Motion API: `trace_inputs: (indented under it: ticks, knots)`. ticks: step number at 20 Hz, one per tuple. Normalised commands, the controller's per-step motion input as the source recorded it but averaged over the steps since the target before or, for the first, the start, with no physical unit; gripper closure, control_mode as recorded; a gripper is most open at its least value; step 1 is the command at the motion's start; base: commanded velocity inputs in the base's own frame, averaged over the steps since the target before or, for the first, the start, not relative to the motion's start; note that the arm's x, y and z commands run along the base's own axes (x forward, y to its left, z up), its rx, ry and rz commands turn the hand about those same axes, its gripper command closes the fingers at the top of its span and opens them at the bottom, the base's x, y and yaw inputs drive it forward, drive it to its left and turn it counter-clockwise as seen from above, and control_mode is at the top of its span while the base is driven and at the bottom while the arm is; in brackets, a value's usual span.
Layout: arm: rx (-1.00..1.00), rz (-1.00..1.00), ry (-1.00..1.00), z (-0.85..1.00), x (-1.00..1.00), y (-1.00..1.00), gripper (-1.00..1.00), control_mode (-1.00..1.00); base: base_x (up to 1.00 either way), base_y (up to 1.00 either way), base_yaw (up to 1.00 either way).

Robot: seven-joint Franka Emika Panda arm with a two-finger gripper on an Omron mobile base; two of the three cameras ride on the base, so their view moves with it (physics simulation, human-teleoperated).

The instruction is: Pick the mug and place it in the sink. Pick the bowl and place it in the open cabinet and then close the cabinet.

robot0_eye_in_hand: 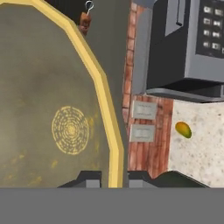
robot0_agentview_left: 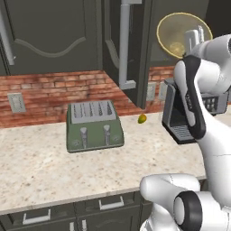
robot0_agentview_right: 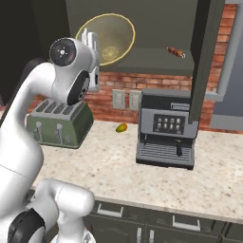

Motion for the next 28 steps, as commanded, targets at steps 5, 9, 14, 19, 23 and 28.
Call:
trace_inputs:
  ticks: [5,9,14,19,23,28]
  knots:
    - [-0.02,0.0,0.0,0.03,0.6,0.09,1.0,-1.0,0.0,0.0,0.0]
    - [0.0,0.0,0.0,0.04,0.52,0.04,1.0,-1.0,0.0,0.0,0.0]
    - [0.0,0.0,0.07,0.0,0.54,0.0,1.0,-1.0,0.0,0.0,0.0]
    - [0.0,0.05,0.19,0.0,0.46,0.0,1.0,-1.0,0.0,0.0,0.0]
    - [0.0,0.06,0.16,0.0,0.5,0.0,1.0,-1.0,0.0,0.0,0.0]
    - [0.0,0.08,0.07,-0.04,0.44,0.0,1.0,-1.0,0.0,0.0,0.0]
